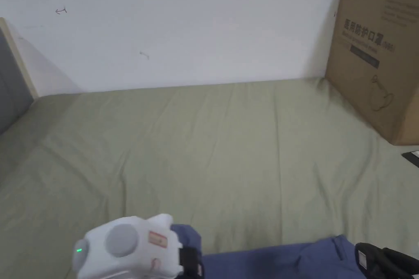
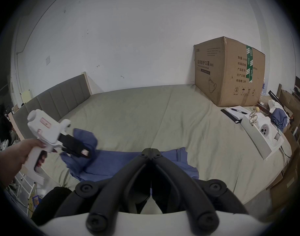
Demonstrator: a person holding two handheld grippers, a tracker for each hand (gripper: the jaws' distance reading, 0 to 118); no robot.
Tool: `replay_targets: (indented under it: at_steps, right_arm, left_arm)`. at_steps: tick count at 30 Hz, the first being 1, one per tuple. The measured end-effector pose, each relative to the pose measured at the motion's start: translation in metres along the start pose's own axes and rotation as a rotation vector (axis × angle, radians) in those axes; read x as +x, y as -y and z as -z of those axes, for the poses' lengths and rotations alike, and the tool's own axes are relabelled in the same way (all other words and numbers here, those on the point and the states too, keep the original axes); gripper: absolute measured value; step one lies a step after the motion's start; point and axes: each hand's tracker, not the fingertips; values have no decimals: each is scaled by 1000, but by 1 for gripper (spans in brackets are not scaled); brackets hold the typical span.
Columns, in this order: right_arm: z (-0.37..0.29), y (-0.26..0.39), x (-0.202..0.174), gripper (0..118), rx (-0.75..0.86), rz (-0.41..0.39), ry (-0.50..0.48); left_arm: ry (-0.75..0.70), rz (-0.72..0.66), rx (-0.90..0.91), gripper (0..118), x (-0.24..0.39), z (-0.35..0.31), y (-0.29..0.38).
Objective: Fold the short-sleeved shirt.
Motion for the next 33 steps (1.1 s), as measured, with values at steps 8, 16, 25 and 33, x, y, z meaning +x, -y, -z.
replay_targets:
  at_steps: [8,16,25,33]
  right_arm:
    - [0,4,4,0,-25,25,-18]
    - [1,4,1,0,-34,39,-43]
    - [-2,4,2,0,-43,52,-45]
    - [-5,6,11,0,-72,94,-40]
  left_arm:
    - [252,-119,-87,116,14,45,5]
    - [225,-94,188,115,-12,-65,24]
    - [-234,74,149,0,-10,-14,44]
    - [-139,87,26,0,22,62,35]
